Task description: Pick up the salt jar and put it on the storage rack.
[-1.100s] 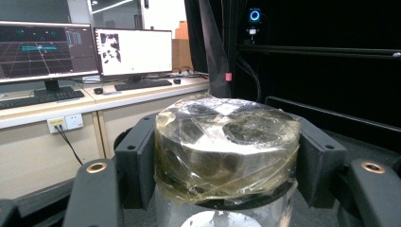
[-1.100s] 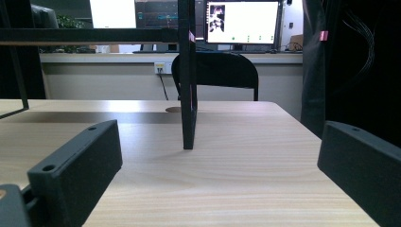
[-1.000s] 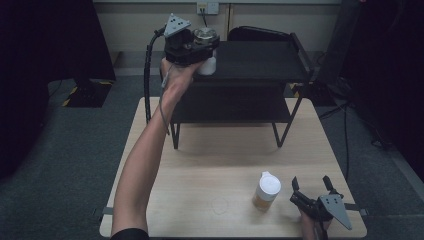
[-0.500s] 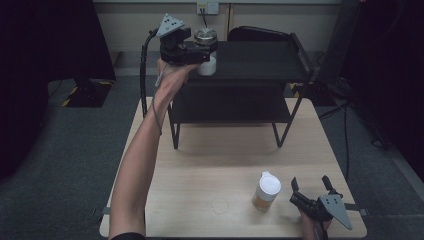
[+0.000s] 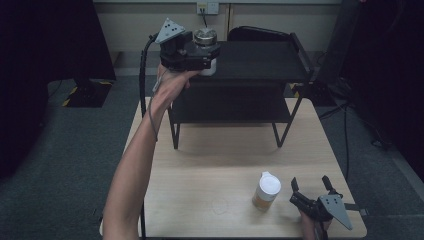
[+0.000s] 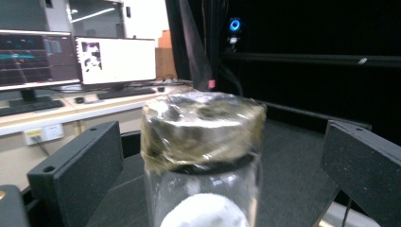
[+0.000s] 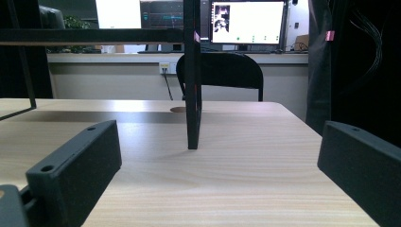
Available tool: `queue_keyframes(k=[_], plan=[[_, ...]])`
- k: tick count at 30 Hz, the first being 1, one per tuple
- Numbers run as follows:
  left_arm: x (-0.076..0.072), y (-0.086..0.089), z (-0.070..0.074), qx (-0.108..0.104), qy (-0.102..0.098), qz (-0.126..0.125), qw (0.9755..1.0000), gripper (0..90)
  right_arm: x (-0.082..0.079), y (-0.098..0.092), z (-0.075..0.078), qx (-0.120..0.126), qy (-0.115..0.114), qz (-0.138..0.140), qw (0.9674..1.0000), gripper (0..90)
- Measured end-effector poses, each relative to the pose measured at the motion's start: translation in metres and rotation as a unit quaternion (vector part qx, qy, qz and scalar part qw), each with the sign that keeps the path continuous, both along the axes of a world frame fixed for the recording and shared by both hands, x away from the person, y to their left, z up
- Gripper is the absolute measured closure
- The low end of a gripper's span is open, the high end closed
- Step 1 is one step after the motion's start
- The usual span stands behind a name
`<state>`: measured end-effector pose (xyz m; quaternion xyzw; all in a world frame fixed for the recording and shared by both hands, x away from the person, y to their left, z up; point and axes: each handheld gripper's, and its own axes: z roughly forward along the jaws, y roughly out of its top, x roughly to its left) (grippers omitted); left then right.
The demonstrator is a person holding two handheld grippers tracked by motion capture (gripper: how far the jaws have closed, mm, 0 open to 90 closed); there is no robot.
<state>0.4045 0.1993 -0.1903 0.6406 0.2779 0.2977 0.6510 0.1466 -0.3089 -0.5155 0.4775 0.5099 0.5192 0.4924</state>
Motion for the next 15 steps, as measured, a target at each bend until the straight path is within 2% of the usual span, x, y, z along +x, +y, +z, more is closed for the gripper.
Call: queue_keyframes(k=[4,6,8,13,15], plan=[[-0.008,0.001,0.002,0.0,-0.005,-0.001,1.0,0.0,0.0,0.0,0.0,0.0,0.0,0.0,1.0,0.0],[-0.012,0.004,-0.001,-0.001,-0.02,-0.005,0.9998,0.0,0.0,0.0,0.0,0.0,0.0,0.001,1.0,0.0],[-0.018,0.004,-0.003,-0.008,-0.021,-0.004,0.9997,0.0,0.0,0.0,0.0,0.0,0.0,0.001,1.0,0.0],[-0.036,0.003,-0.008,-0.008,-0.037,-0.002,0.9993,0.0,0.0,-0.001,0.0,-0.001,0.0,0.002,1.0,0.0],[-0.045,0.003,-0.011,-0.021,-0.037,-0.001,0.9991,0.0,0.0,-0.001,0.0,0.0,0.0,0.002,1.0,0.0]])
